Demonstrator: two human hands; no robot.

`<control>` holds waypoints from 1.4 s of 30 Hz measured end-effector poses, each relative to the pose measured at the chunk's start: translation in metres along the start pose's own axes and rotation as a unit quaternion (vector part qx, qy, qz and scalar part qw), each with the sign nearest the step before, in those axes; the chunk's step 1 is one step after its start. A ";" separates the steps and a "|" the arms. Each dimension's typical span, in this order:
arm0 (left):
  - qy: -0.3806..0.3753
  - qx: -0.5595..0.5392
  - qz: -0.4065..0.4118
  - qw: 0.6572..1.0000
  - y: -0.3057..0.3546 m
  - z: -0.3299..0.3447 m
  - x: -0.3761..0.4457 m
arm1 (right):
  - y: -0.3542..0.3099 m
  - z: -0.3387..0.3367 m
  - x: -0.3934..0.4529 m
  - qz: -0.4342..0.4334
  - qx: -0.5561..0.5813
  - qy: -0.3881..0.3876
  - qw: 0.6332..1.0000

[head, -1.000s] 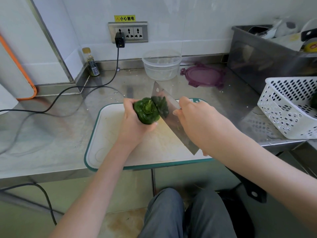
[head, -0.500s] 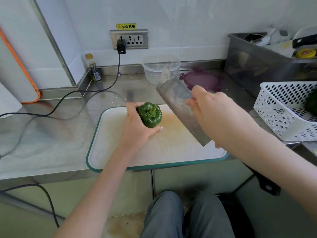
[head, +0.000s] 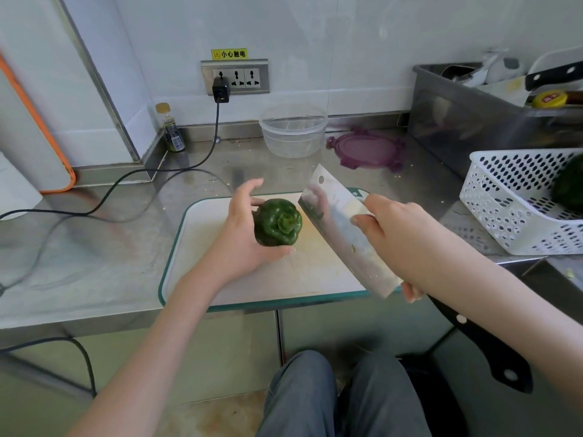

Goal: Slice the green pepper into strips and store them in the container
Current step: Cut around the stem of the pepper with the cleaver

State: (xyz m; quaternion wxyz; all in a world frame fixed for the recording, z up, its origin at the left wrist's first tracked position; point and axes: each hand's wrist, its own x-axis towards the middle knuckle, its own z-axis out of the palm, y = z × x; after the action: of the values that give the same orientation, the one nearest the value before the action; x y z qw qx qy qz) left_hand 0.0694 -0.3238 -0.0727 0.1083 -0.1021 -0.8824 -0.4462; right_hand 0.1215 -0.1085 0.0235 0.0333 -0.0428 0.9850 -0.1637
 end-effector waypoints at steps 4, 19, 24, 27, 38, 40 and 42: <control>-0.016 0.056 0.008 0.998 0.003 -0.003 0.001 | 0.000 -0.002 -0.007 0.001 -0.007 -0.010 1.000; 0.060 -0.012 0.022 0.998 -0.008 0.007 -0.007 | -0.011 0.006 -0.013 -0.020 -0.005 -0.051 0.999; 0.063 -0.021 0.008 0.998 -0.011 0.007 -0.006 | -0.019 0.005 -0.013 -0.015 -0.026 -0.057 0.998; 0.064 -0.024 0.000 0.998 -0.010 0.007 -0.006 | -0.024 0.007 -0.014 -0.025 -0.055 -0.053 0.997; 0.084 -0.043 -0.016 0.995 -0.014 0.008 -0.005 | -0.031 0.007 -0.016 -0.037 -0.059 -0.039 0.997; 0.085 -0.046 -0.017 0.995 -0.014 0.008 -0.005 | -0.029 0.007 -0.018 -0.038 -0.059 -0.035 0.997; 0.087 -0.047 -0.017 0.995 -0.013 0.008 -0.005 | -0.029 0.009 -0.018 -0.035 -0.056 -0.035 0.997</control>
State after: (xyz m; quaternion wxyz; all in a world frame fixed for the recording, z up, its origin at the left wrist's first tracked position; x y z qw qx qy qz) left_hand 0.0694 -0.3255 -0.0886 0.1719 -0.0528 -0.8491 -0.4966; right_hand 0.1421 -0.1368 0.0257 0.0593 -0.0850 0.9888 -0.1078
